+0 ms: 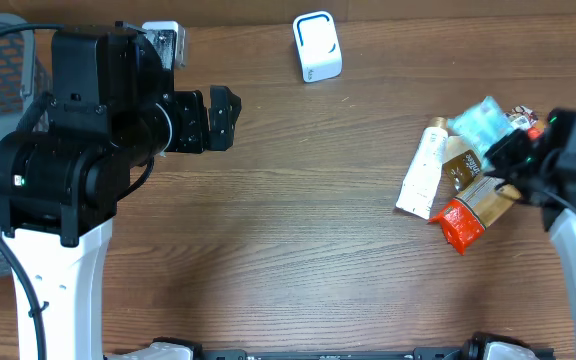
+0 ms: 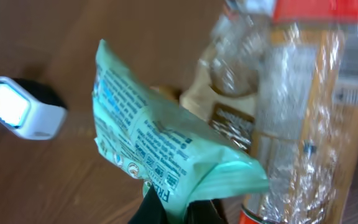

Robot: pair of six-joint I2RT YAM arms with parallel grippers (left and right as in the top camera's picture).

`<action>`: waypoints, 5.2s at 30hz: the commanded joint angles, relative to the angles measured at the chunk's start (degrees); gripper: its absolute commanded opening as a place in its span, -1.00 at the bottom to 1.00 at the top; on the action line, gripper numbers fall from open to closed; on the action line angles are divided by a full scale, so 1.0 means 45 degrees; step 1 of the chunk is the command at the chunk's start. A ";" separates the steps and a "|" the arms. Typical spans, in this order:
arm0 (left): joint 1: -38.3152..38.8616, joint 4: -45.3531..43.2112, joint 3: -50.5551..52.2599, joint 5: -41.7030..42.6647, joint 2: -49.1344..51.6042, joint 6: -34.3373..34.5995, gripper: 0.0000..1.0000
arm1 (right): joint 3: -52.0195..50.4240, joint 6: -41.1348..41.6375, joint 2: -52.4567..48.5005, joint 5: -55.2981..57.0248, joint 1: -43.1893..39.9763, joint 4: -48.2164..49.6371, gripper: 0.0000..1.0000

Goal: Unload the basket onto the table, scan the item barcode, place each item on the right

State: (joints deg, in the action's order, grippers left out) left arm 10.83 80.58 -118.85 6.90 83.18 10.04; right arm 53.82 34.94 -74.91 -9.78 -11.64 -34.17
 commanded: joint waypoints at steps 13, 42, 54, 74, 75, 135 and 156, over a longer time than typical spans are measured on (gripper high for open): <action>0.0015 -0.0034 -0.0039 0.0039 0.0019 -0.0282 0.99 | -0.1574 0.0865 -0.0199 -0.1146 0.0000 0.0233 -0.03; 0.0015 -0.0034 -0.0039 0.0039 0.0019 -0.0282 1.00 | 0.4294 -0.5508 0.3929 -0.2759 0.4444 -0.7344 1.00; 0.0015 -0.0034 -0.0039 0.0039 0.0019 -0.0277 0.99 | 0.4192 -0.5542 0.3993 -0.1117 0.4454 -0.6586 1.00; 0.0015 -0.0034 -0.0039 0.0039 0.0019 -0.0282 0.99 | -0.4935 -0.5552 1.2556 0.3313 0.4299 0.2516 1.00; 0.0015 -0.0039 -0.0039 0.0039 0.0019 -0.0282 0.99 | -0.5659 -0.5557 1.3046 0.3317 0.4284 0.3206 1.00; 0.0015 -0.0029 -0.0039 -0.0005 0.0010 -0.0282 0.99 | -1.1856 -0.5644 1.6606 0.3016 0.4274 0.6611 1.00; -0.2477 -1.0409 1.4586 0.1137 -0.9602 -0.2963 0.99 | -1.1856 -0.5649 1.6606 0.3016 0.4274 0.6611 1.00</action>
State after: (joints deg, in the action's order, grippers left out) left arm 1.02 39.57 -63.94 9.82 46.48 -0.69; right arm 1.06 10.00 -0.84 3.81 7.86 -4.73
